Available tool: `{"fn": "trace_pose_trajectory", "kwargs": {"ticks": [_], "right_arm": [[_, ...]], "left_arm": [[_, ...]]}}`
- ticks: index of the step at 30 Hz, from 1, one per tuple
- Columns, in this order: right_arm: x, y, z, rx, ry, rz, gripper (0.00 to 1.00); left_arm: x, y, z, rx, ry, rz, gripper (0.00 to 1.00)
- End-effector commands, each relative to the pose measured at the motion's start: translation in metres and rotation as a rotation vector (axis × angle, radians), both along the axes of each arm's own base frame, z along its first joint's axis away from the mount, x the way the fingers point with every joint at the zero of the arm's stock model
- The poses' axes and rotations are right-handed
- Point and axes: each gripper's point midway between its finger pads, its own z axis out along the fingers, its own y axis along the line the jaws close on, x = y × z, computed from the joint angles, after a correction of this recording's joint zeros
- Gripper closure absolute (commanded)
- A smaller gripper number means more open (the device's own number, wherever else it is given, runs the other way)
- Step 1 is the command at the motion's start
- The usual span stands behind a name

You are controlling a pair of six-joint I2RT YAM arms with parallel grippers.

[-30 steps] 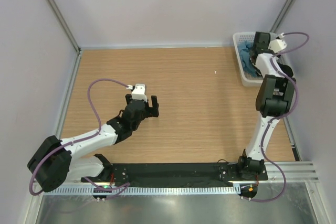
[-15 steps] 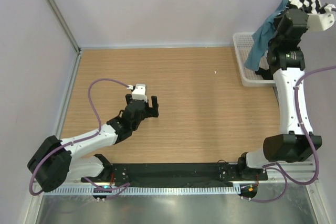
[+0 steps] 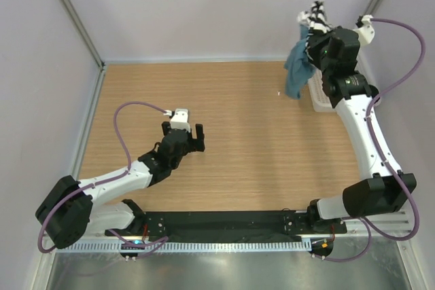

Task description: Fold and stack the tank tops

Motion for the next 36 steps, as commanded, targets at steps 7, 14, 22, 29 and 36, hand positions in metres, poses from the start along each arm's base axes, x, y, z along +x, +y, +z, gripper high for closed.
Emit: {"fn": "trace_pose_trajectory", "kwargs": {"ticks": [7,14,22,29,36], "right_arm": [[-0.036,0.006,0.064,-0.06,-0.161,0.049,0.99],[-0.01,-0.036,0.03,-0.078,-0.075,-0.073,0.8],[0.025,-0.095,-0.083,-0.035,0.242,-0.176,0.11],[-0.015,-0.087,-0.124,-0.09,0.295,-0.199,0.12],[-0.045,-0.093,-0.154,-0.154,0.369,-0.242,0.12]], "left_arm": [[0.003,-0.003,0.024,-0.041,-0.067,-0.003,0.08],[0.002,-0.001,0.025,-0.041,-0.072,-0.001,0.08],[0.002,-0.002,0.025,-0.045,-0.07,-0.005,0.08],[0.001,0.0,0.026,-0.046,-0.075,-0.002,0.07],[0.002,-0.002,0.026,-0.047,-0.074,-0.005,0.07]]}}
